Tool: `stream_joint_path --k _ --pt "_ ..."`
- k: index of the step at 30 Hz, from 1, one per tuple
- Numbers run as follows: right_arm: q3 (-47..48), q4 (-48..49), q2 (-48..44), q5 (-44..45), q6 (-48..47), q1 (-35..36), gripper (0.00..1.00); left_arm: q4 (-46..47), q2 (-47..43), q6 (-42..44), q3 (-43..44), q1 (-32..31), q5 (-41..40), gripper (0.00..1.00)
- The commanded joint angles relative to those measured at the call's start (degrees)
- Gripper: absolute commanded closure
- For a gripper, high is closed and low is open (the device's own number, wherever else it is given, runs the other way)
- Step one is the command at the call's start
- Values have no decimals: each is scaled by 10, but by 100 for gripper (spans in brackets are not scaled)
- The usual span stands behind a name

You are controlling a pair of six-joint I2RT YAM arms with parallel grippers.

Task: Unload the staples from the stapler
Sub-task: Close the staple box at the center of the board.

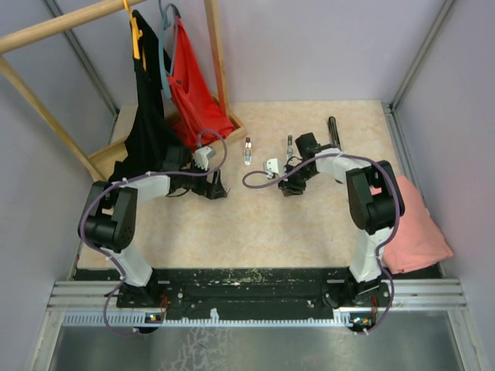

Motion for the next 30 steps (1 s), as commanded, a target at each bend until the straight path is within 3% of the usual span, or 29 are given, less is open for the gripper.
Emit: stream_joint_path --k 1,15,23,30 --pt "-2 29 -31 -32 44 19 61 -4 4 -46 9 -16 -9 0" --pt "-15 105 -30 -17 147 76 59 26 5 -161 3 -74 -54 0" --pt "-22 114 -55 -17 180 79 39 59 -2 -190 -18 -83 -23 0" --pt "-34 86 -85 -44 151 43 32 70 -5 -194 -21 -94 -13 0"
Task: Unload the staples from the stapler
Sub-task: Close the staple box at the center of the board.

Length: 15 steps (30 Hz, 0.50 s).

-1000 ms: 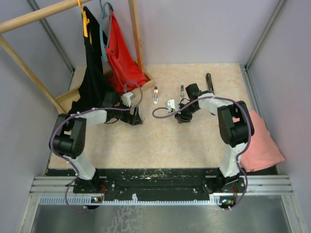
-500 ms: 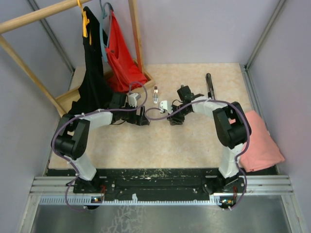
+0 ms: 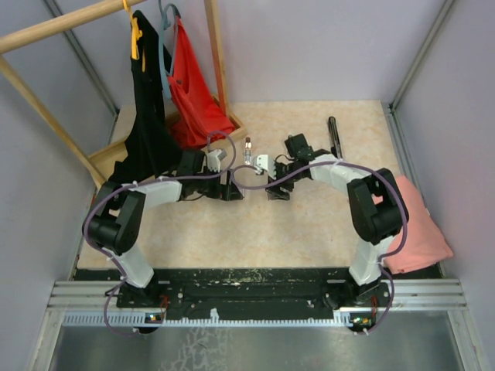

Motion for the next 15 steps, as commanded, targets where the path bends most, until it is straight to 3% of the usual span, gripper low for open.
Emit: stream_joint_path --k 1,15 --pt "-1 -15 -37 -38 -27 -30 32 13 -4 -8 -5 -15 12 0" --pt "1 -48 7 -39 -121 -41 32 20 15 -4 15 -35 14 0"
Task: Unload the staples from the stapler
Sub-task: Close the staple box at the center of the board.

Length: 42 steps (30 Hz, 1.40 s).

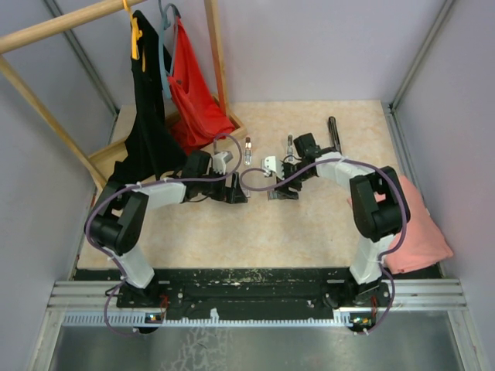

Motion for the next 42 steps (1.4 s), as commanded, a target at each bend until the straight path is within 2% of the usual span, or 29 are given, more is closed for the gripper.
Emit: stream_joint_path --k 1,9,14,30,42 --pt "1 -15 12 -23 -40 4 32 16 14 1 16 -8 15 0" --pt "9 -31 25 -27 -55 6 33 24 27 8 30 -12 17 0" --pt "9 -31 33 -18 -55 17 37 30 40 10 43 -12 17 0" --pt "1 36 45 11 4 32 48 49 54 9 50 -18 30 0" --pt "-4 55 43 16 23 45 50 57 58 0 51 -31 38 0"
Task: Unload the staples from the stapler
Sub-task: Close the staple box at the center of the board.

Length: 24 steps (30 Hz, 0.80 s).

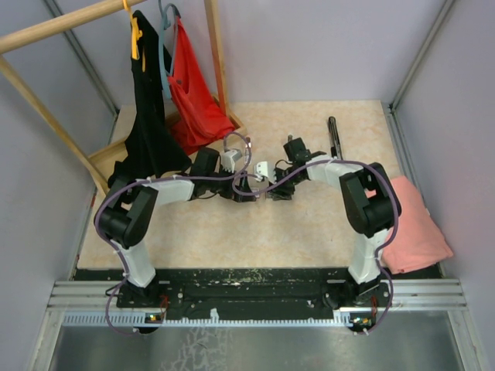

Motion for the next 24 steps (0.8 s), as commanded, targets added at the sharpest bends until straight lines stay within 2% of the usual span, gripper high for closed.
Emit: stream_joint_path --k 1,24 --pt "-5 21 2 -5 12 10 50 17 10 -7 14 -3 12 0" --pt "-5 35 0 3 29 22 56 22 27 -13 28 -6 20 0"
